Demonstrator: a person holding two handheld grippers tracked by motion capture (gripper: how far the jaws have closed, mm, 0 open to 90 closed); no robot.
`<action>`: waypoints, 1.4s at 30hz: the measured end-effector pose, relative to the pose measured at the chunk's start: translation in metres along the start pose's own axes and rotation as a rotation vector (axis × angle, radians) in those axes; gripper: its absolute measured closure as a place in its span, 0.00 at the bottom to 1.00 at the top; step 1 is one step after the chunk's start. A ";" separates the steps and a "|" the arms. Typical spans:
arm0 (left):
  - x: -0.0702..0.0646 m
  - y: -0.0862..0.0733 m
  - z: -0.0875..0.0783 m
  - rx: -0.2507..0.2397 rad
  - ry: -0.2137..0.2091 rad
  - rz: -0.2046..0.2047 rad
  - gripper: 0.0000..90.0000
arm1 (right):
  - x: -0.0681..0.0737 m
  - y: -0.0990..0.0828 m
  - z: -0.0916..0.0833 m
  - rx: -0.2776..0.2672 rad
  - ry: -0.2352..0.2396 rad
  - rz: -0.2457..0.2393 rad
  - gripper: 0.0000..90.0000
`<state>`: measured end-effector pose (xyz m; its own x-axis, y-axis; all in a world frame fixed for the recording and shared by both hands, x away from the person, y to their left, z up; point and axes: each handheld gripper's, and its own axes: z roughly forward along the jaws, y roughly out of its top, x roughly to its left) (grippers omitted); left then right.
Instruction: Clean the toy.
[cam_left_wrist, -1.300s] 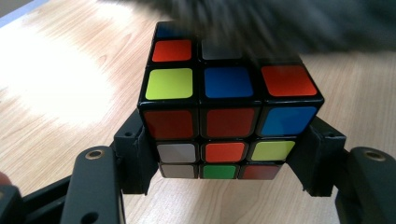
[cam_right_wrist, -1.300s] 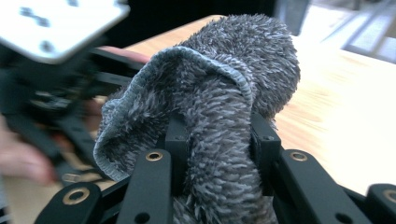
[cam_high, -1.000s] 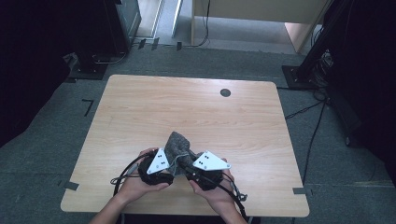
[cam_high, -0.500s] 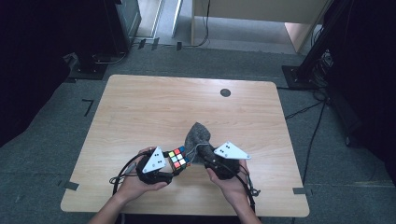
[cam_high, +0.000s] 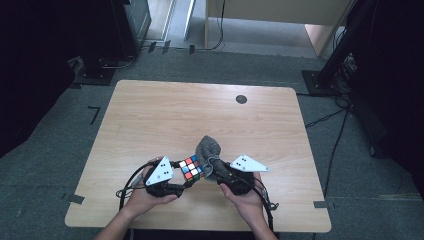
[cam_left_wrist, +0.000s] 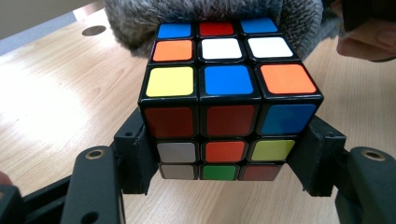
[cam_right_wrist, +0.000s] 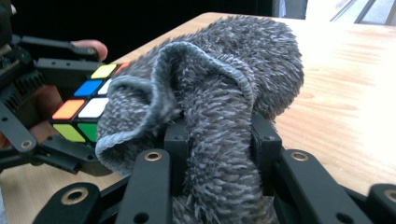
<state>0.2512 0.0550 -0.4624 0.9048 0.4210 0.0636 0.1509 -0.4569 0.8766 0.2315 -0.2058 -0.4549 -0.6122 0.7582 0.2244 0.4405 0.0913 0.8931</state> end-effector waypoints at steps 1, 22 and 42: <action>0.000 0.000 0.000 0.002 0.000 0.000 0.38 | 0.001 -0.002 0.001 0.006 0.000 -0.001 0.75; 0.001 0.002 -0.002 -0.011 0.004 -0.010 0.38 | -0.009 -0.003 -0.004 0.006 -0.058 -0.008 0.74; 0.002 0.005 -0.008 -0.047 0.011 -0.025 0.38 | -0.002 -0.020 0.014 0.102 -0.022 -0.027 0.74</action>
<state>0.2504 0.0591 -0.4541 0.8963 0.4409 0.0465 0.1543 -0.4085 0.8996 0.2330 -0.2001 -0.4786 -0.6112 0.7681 0.1912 0.4890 0.1764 0.8543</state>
